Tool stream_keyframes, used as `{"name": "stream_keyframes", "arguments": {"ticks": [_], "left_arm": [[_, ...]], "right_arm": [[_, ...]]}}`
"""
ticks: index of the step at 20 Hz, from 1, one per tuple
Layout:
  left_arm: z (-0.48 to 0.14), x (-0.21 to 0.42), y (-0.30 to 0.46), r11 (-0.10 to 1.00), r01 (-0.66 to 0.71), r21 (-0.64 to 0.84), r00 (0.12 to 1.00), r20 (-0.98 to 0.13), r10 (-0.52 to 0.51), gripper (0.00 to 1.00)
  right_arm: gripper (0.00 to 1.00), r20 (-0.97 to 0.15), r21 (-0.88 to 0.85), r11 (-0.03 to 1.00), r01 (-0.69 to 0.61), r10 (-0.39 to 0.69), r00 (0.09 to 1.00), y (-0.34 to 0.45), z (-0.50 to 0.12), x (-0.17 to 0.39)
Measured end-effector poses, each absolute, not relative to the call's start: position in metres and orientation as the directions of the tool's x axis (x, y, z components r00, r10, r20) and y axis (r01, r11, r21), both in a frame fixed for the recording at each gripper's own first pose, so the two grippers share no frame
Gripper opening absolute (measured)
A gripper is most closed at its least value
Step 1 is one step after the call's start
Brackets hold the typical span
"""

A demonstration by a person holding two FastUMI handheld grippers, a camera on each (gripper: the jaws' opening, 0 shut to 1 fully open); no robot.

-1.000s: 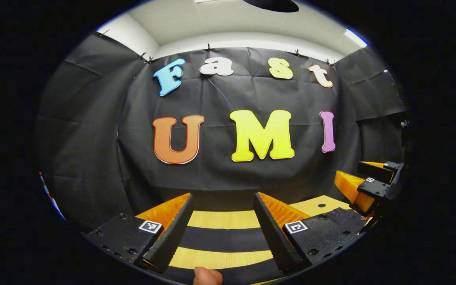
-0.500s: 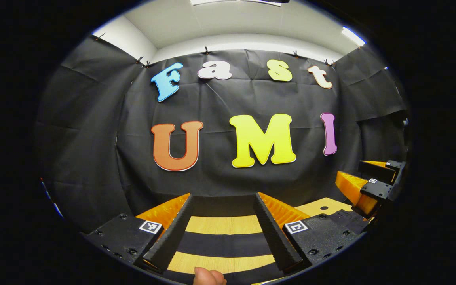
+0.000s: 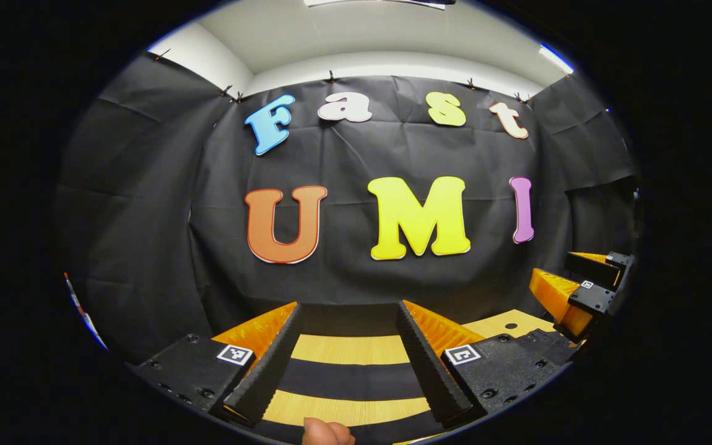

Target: Grasp the waist and the cuffs of the jeans and fold them to make the two legs overlap; first hold the waist and fold one-third of the jeans toward the cuffs, then hold the cuffs and fold the remaining one-third in the same direction to finish folding.

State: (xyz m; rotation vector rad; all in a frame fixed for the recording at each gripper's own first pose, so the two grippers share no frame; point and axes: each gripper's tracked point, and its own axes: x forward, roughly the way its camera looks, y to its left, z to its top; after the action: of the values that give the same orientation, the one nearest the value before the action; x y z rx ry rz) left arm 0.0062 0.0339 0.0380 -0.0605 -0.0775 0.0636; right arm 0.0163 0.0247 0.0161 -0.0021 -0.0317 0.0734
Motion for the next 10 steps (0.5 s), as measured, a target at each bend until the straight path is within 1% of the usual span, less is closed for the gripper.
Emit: {"name": "stream_keyframes", "arguments": {"ticks": [3,4,6,8,10], "left_arm": [[0.006,-0.005,0.067,0.97,-0.157,-0.184,0.988,-0.042,0.152,0.98],[-0.01,-0.009,0.082,0.953,-0.207,-0.221,0.977,-0.103,0.189,0.98],[-0.056,-0.024,0.117,0.89,-0.328,-0.317,0.931,-0.269,0.247,0.98],[-0.103,-0.047,0.142,0.773,-0.466,-0.431,0.855,-0.444,0.268,0.97],[-0.145,-0.075,0.162,0.619,-0.598,-0.509,0.767,-0.587,0.258,0.99]], "right_arm": [[0.97,0.017,0.003,0.997,-0.083,0.083,0.996,0.026,0.011,0.018],[0.97,0.01,0.002,0.996,-0.088,0.088,0.996,0.027,0.009,0.019],[0.97,0.0,-0.003,0.995,-0.104,0.104,0.995,0.031,0.005,0.02],[0.97,-0.014,-0.003,0.994,-0.113,0.113,0.993,0.031,0.002,0.021],[0.97,-0.022,0.002,0.993,-0.117,0.117,0.993,0.031,-0.001,0.02]]}}
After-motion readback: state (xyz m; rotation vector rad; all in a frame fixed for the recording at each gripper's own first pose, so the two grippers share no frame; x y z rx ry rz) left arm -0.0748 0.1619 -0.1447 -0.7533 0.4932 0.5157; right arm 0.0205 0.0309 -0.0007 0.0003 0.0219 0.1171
